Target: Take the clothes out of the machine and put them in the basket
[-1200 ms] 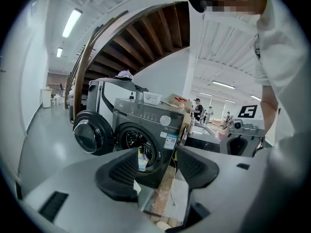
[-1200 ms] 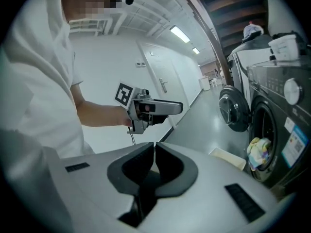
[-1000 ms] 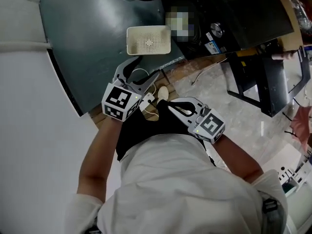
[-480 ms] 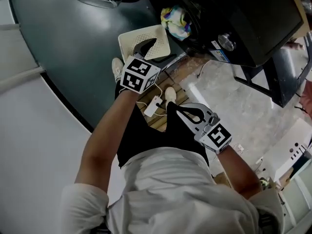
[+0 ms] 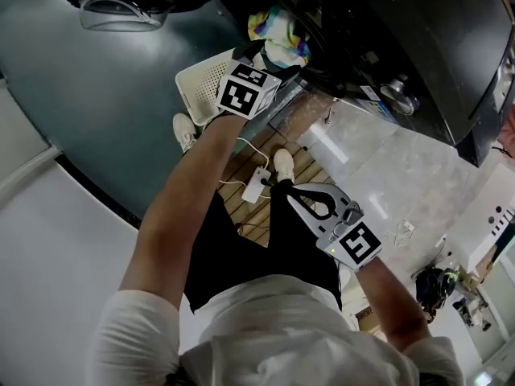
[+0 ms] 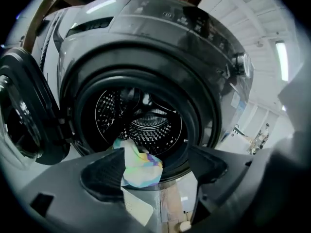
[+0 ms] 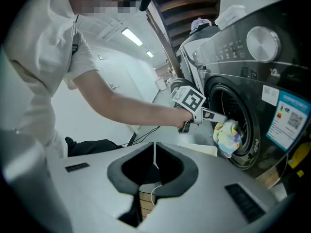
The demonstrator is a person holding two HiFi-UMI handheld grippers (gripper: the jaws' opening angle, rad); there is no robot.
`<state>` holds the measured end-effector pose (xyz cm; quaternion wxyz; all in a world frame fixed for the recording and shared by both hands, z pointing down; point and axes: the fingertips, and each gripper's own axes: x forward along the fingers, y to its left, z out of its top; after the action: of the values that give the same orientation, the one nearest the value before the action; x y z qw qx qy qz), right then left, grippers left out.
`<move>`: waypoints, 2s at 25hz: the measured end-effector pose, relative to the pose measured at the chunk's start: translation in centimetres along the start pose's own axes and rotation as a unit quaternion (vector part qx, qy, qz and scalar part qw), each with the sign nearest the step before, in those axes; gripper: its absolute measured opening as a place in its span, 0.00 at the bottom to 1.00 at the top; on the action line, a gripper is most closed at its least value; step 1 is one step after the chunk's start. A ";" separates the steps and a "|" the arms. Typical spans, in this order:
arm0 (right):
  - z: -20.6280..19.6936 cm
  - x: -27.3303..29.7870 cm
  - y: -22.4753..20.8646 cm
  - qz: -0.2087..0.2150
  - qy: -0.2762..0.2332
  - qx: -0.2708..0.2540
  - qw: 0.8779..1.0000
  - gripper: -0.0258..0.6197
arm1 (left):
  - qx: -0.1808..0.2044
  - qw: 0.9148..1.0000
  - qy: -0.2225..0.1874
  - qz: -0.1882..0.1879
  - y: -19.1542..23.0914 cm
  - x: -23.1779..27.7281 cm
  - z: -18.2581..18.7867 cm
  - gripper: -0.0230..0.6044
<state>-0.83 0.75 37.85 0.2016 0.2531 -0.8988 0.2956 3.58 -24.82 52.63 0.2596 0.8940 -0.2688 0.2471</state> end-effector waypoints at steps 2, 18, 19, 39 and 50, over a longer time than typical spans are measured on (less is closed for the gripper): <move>-0.3 1.1 -1.0 -0.006 0.006 0.002 1.000 0.06 | 0.004 1.000 0.011 0.004 1.4 2.1 -0.7 0.67; -4.5 5.3 -4.2 -0.013 0.054 0.040 0.998 0.06 | 0.030 0.993 0.094 0.071 9.4 16.8 -5.7 0.76; -4.8 5.2 -4.3 -0.013 0.055 0.044 0.997 0.06 | 0.031 0.992 0.100 0.075 9.8 17.3 -6.1 0.77; -6.2 4.9 -6.5 -0.023 0.051 0.071 0.996 0.06 | -0.004 0.988 0.111 0.103 11.2 20.2 -8.1 0.32; -5.7 3.7 -4.9 -0.005 0.042 0.042 0.998 0.06 | -0.040 0.993 0.069 0.087 9.0 16.2 -5.9 0.23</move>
<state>0.30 -0.31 46.07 0.2301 0.2535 -0.8749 0.3426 8.16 -33.54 69.38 0.2904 0.8372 -0.3361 0.3189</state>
